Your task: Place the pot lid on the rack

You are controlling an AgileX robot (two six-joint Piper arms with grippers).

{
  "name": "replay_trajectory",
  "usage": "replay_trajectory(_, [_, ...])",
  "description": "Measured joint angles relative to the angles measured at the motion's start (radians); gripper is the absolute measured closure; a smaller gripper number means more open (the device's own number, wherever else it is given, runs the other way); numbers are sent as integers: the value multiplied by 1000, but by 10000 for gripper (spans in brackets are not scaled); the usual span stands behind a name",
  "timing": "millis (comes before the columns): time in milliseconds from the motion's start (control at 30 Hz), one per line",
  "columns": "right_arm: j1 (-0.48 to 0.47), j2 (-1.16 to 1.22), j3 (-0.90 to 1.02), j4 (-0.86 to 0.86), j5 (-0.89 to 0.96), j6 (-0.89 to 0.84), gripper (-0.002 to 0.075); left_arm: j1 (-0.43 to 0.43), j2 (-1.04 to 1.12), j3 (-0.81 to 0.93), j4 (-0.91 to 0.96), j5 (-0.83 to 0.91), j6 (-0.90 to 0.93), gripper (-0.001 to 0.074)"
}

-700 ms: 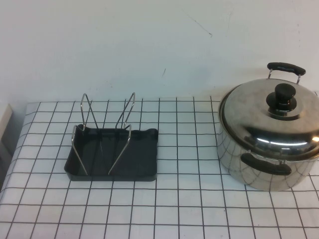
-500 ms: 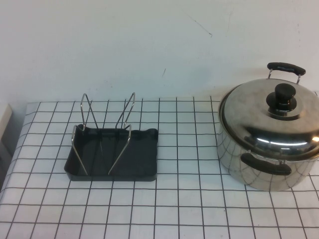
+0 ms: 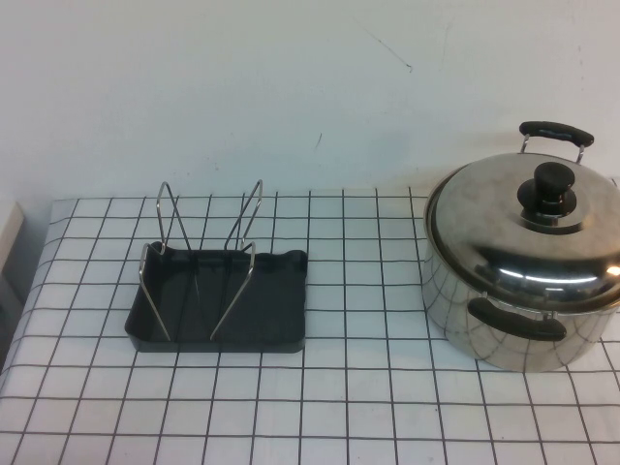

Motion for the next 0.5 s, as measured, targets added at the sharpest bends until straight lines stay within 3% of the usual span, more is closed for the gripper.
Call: replay_trajectory(500, [0, 0, 0, 0, 0, 0, 729, 0, 0, 0, 0, -55, -2, 738])
